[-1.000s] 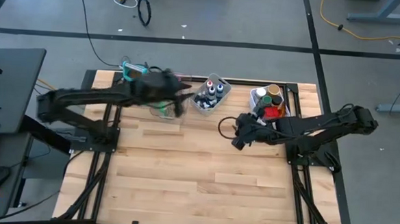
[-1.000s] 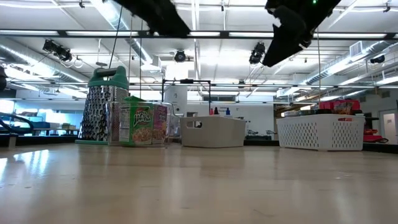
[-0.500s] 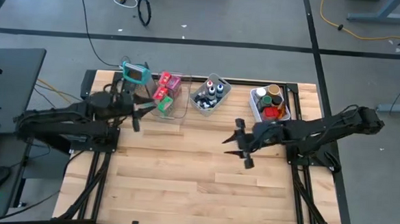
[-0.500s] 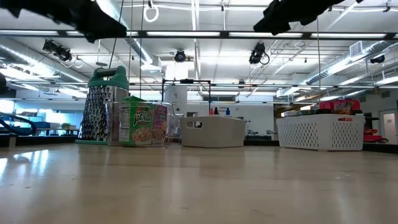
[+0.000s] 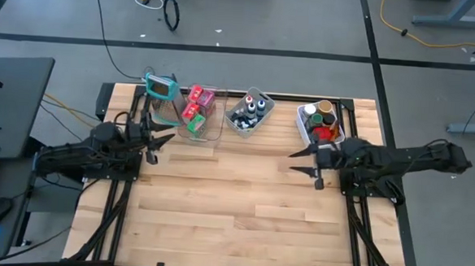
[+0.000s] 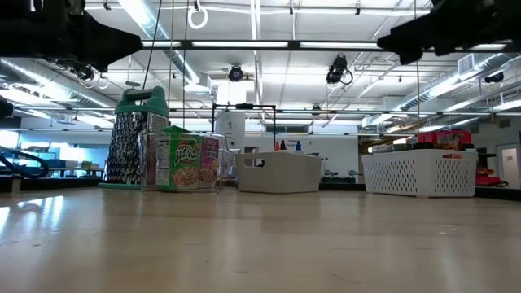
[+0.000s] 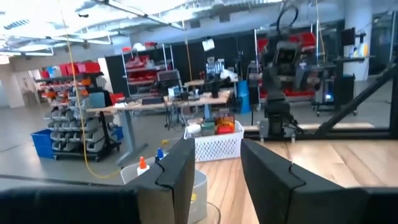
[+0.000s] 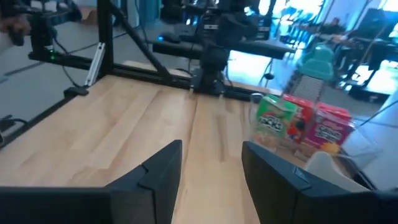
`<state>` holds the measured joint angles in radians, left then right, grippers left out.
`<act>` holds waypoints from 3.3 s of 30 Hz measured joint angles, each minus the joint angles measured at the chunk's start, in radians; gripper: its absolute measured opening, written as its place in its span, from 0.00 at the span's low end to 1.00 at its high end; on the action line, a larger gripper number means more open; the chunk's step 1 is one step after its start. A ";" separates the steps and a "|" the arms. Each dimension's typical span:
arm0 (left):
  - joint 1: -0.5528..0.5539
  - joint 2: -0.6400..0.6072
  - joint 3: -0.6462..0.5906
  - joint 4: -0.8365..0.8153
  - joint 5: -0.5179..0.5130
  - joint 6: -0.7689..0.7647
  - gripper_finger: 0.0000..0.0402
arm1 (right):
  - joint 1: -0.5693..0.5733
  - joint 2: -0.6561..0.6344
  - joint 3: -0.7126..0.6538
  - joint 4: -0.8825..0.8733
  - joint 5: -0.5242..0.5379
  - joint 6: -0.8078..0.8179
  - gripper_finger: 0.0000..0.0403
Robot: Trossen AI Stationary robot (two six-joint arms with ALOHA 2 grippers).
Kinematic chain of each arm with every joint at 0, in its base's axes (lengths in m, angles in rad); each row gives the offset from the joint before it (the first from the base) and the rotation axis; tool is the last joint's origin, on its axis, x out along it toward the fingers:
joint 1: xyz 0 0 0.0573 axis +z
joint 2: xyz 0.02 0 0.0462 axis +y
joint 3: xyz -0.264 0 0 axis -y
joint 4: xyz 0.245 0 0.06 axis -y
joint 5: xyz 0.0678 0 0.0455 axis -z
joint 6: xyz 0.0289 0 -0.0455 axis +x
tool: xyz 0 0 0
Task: Pick & Place Kitchen Items
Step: Return to home position
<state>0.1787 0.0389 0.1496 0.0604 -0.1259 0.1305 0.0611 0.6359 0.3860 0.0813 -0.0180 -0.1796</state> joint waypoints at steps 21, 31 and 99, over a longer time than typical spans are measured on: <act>0.000 -0.035 -0.088 0.020 0.086 -0.050 0.34 | -0.054 -0.506 -0.212 -0.127 0.001 0.028 0.44; 0.000 -0.031 -0.139 0.086 0.082 -0.048 0.33 | -0.054 -0.523 -0.291 -0.087 -0.021 0.040 0.44; 0.000 -0.031 -0.139 0.029 0.032 0.050 0.33 | -0.054 -0.522 -0.370 -0.052 0.063 0.014 0.44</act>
<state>0.1787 0.0082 0.0109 0.0891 -0.0937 0.1802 0.0071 0.1139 0.0162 0.0296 0.0452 -0.1661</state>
